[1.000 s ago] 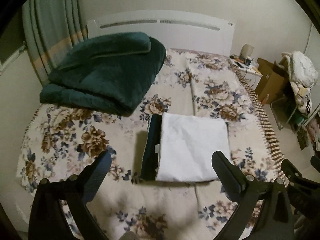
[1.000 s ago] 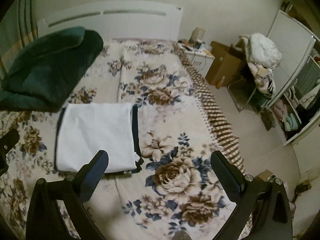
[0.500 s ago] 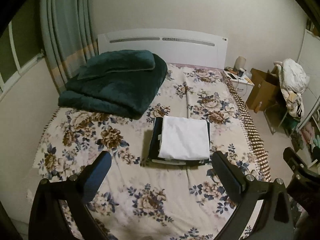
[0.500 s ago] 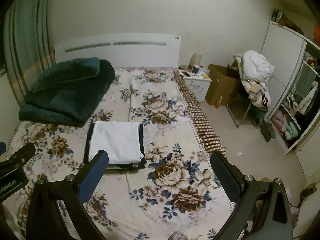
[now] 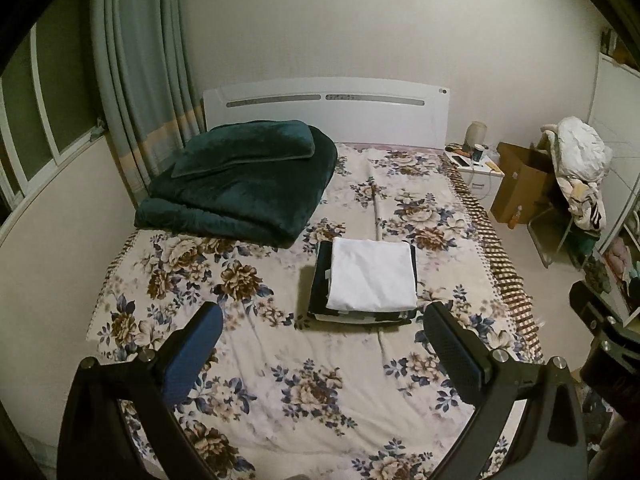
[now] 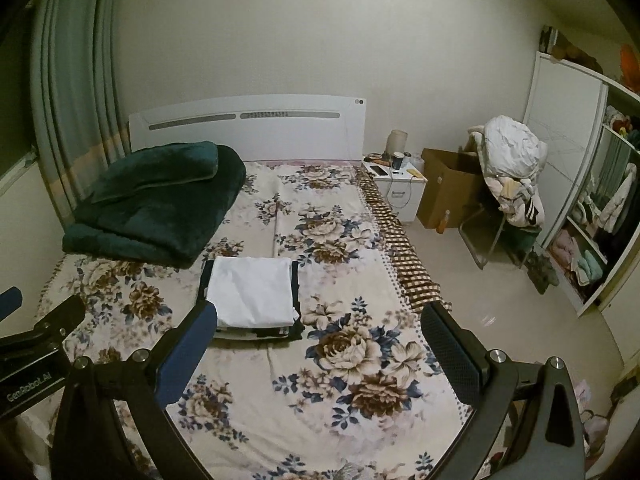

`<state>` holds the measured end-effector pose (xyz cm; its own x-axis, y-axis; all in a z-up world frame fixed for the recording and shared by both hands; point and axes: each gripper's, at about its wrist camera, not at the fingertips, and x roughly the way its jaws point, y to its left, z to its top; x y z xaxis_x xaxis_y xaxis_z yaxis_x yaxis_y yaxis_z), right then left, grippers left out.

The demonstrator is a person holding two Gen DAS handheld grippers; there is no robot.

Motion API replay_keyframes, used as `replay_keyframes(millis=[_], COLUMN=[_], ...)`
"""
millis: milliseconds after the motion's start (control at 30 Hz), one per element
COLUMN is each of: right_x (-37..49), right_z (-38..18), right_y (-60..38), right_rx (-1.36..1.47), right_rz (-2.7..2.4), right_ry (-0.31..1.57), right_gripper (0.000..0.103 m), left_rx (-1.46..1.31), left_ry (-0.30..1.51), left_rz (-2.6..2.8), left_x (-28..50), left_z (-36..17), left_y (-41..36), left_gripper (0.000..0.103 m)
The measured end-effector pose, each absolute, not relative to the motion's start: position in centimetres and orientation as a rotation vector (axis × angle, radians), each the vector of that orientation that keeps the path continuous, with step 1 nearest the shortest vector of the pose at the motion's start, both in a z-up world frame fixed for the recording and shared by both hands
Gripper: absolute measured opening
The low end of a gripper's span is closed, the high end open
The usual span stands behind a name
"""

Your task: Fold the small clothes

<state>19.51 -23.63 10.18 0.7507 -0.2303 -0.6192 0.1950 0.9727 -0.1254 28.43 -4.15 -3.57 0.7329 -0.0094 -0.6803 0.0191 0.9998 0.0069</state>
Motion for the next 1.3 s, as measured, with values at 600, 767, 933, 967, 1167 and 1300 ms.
replay_keyframes(millis=[600, 767, 933, 967, 1167, 1300], right_x=[19.1, 19.2, 20.0, 20.0, 20.0, 19.8], right_z=[11.3, 11.8, 12.7, 12.9, 13.0, 12.9], right_y=[-24.3, -24.3, -24.2, -24.1, -23.9, -23.9], right_rx=[-0.059, -0.058, -0.058, -0.058, -0.053, -0.046], right_rz=[-0.232, -0.228, -0.221, -0.22, -0.216, -0.216], right_ry=[0.659, 0.657, 0.655, 0.655, 0.658, 0.66], right_gripper=[0.103, 0.103, 0.103, 0.103, 0.103, 0.103], left_rx=[0.012, 0.009, 0.005, 0.004, 0.006, 0.007], left_ry=[0.703, 0.697, 0.696, 0.696, 0.696, 0.695], left_rz=[-0.01, -0.002, 0.003, 0.003, 0.005, 0.005], left_x=[26.9, 26.8, 26.6, 26.6, 26.5, 26.6], left_z=[-2.3, -2.1, -2.0, -2.0, -1.8, -1.9], left_y=[-4.3, -4.2, -4.1, -4.1, -4.0, -4.0], left_gripper=[0.103, 0.103, 0.103, 0.103, 0.103, 0.103])
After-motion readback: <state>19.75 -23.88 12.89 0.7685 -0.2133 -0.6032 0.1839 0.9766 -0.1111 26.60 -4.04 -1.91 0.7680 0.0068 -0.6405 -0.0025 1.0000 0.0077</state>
